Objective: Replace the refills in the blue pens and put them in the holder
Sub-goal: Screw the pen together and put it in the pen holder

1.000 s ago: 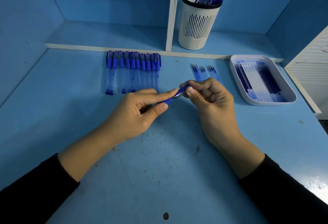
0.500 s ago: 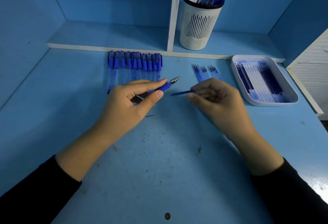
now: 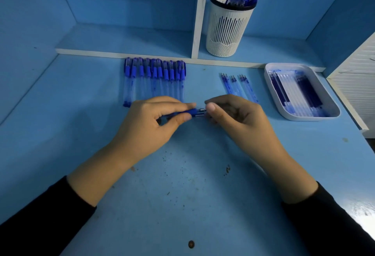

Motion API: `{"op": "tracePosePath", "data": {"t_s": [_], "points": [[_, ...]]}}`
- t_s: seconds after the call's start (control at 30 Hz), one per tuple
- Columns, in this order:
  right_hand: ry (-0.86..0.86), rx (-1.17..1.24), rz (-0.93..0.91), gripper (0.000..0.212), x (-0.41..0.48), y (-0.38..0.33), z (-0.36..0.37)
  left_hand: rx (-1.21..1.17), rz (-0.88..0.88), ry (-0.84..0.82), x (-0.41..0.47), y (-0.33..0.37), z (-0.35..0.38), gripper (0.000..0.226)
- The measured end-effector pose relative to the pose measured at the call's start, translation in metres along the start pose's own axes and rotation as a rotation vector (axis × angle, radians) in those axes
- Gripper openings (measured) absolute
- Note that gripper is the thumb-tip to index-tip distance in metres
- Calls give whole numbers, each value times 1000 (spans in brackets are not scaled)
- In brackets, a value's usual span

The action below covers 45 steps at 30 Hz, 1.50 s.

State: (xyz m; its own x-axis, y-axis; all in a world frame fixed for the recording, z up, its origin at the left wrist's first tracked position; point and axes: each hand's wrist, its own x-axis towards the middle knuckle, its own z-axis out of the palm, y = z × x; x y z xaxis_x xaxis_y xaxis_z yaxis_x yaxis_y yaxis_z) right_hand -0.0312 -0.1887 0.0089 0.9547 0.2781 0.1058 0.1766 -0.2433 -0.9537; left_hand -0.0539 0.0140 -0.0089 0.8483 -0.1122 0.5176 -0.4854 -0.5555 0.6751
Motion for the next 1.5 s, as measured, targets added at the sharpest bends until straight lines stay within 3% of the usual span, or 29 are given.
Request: {"op": "tracePosePath", "data": {"t_s": [0.2,0.3,0.4,0.53,0.7,0.8,0.93,1.07,1.2,1.3,1.4,1.5], "points": [[-49,13,-125,5,-2,4,1,-21,43,25,-2,2,2,22],[-44,-17,-221,14,-3,4,2,-59,22,28,-1,2,2,21],[-27,20,-159,22,-3,0,2,-29,29,18,-2,1,1,19],[-55,-27,-166,4,-3,2,0,-23,40,12,-3,1,2,21],[-51,53,-87,21,-3,0,0,-25,41,19,-2,0,1,20],[-75,24,-103,7,-2,1,-1,-30,34,25,-3,0,1,22],[-70,111,-78,16,-3,0,-1,-19,36,27,-2,0,1,20],[-81,54,-89,6,-3,1,-1,2,35,20,-2,-1,1,19],[-73,140,-22,23,-3,-1,-1,13,36,10,-1,0,-1,19],[-84,90,-43,11,-2,2,0,20,30,20,-1,-1,-1,19],[-86,213,-13,23,-3,1,-2,24,24,19,-1,-1,-1,18],[-52,204,1,16,-3,0,-1,18,18,14,0,-1,-2,19]]}}
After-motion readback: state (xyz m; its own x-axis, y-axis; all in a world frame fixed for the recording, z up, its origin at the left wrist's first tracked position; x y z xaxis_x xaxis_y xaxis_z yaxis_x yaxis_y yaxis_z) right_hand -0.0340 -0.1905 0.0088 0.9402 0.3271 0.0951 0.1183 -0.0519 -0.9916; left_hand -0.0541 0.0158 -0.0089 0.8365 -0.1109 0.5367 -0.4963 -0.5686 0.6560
